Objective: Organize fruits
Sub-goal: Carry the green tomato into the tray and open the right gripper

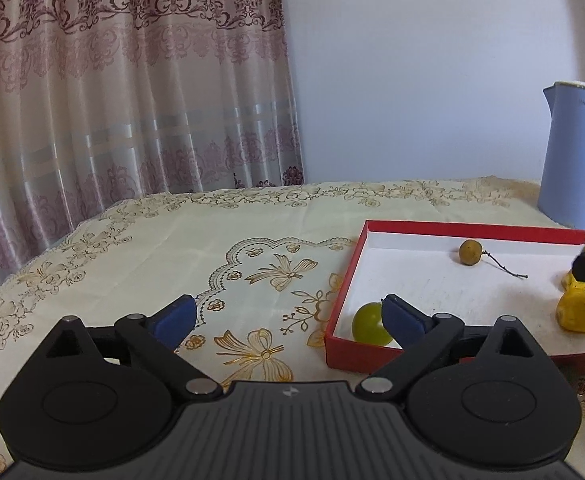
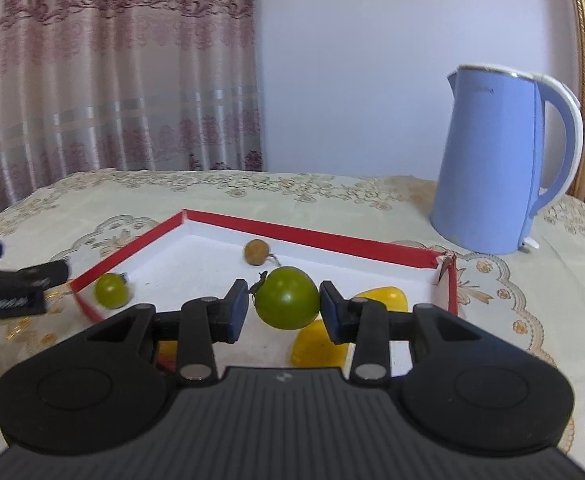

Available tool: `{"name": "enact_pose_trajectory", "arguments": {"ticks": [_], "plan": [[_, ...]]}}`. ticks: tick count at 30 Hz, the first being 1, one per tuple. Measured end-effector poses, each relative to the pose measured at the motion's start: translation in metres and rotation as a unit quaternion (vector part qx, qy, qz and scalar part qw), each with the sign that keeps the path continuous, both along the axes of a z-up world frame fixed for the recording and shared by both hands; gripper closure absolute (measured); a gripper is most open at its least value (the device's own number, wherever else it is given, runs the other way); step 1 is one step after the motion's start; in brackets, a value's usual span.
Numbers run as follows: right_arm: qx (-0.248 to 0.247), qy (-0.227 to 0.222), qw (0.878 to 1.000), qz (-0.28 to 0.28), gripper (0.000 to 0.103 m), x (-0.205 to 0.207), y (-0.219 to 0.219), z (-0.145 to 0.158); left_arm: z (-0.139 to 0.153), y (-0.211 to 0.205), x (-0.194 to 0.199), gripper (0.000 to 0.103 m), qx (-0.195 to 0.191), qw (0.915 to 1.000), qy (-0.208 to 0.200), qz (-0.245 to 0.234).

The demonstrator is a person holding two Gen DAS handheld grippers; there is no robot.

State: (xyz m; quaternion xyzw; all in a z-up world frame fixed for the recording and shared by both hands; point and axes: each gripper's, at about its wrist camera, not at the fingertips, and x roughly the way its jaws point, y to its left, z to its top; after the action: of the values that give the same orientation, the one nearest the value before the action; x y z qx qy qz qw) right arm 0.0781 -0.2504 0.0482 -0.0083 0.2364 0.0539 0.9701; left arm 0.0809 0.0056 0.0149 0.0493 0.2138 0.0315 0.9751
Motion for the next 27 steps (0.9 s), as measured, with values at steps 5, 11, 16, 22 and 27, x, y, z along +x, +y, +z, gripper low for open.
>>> {"name": "enact_pose_trajectory", "arguments": {"ticks": [5,11,16,22,27], "plan": [[-0.009,0.011,1.0,-0.014,0.067,0.017,0.0,-0.008,-0.001,-0.002,0.0,0.003,0.008,1.0,0.001,0.0],[-0.02,0.017,0.999,-0.03,0.067,0.028,0.0,-0.014,-0.002,-0.002,0.001,0.003,0.01,0.9999,0.005,-0.002],[-0.03,0.023,0.999,-0.037,0.067,0.036,0.001,-0.018,-0.002,-0.003,0.001,0.003,0.01,0.9999,0.006,-0.002],[-0.036,0.031,0.998,-0.034,0.067,0.041,0.004,-0.025,-0.002,-0.003,0.001,0.003,0.01,0.9999,0.007,-0.003],[-0.041,0.031,0.998,-0.032,0.066,0.042,0.005,-0.025,-0.003,-0.003,0.001,0.003,0.01,0.9999,0.009,-0.004]]}}
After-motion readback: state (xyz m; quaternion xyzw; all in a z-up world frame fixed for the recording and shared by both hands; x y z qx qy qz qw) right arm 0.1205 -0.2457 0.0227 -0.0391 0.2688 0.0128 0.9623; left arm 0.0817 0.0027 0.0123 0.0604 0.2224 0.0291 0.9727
